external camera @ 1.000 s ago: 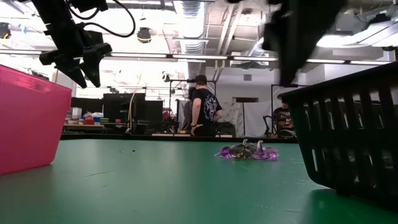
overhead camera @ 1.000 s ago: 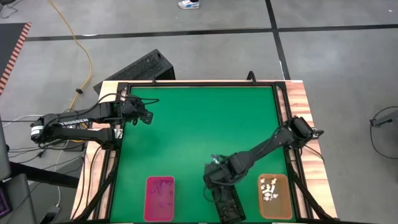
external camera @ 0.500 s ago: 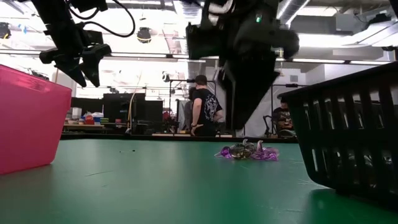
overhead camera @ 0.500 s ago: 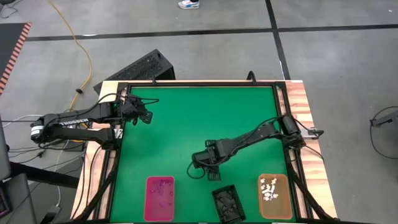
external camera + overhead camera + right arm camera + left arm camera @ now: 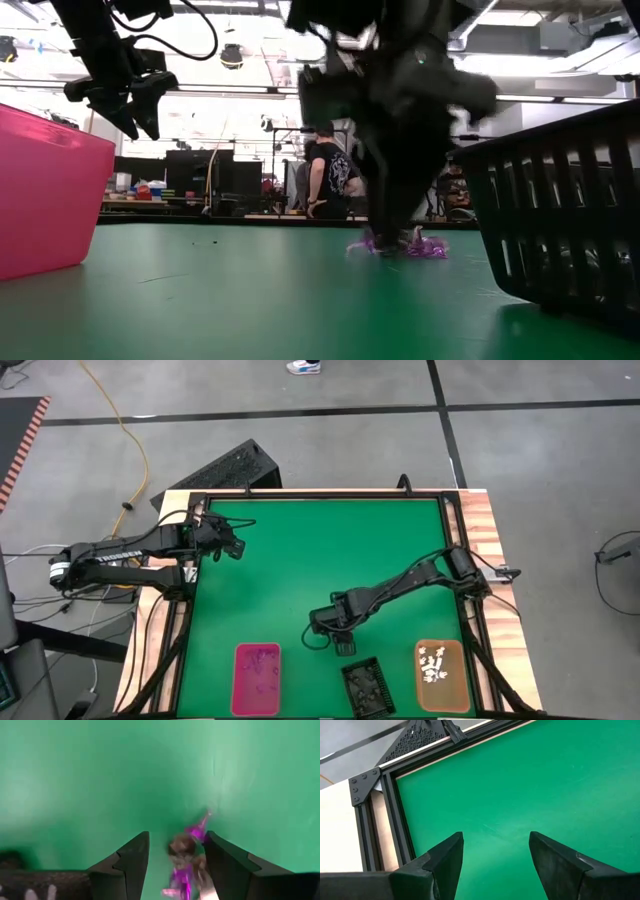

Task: Sort Halloween decoration
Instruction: Put the black skull toy into the black organizing bin

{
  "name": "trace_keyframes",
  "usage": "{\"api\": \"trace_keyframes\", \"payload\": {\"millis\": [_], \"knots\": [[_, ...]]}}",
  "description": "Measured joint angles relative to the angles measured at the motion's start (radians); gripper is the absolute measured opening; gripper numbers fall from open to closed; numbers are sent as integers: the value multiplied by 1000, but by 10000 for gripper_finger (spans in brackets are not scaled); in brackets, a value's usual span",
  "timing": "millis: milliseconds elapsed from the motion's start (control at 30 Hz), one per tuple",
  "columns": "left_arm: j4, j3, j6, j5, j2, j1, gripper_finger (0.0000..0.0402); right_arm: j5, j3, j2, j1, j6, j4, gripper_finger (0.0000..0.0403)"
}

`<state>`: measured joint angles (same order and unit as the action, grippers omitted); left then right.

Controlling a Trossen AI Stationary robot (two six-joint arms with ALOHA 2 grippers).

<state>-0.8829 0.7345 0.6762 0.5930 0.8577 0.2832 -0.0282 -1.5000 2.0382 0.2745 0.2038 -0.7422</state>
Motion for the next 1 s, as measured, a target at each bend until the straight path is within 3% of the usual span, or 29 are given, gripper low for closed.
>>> {"api": "trace_keyframes", "payload": {"millis": [367,667,1000], "knots": [[0,0,0,4,0,0,219,1,61,-5,5,32,37,205],[0,0,14,15,0,0,219,1,62,-5,7,34,29,112],[0,0,19,16,0,0,219,9,61,-27,7,34,10,115]]}}
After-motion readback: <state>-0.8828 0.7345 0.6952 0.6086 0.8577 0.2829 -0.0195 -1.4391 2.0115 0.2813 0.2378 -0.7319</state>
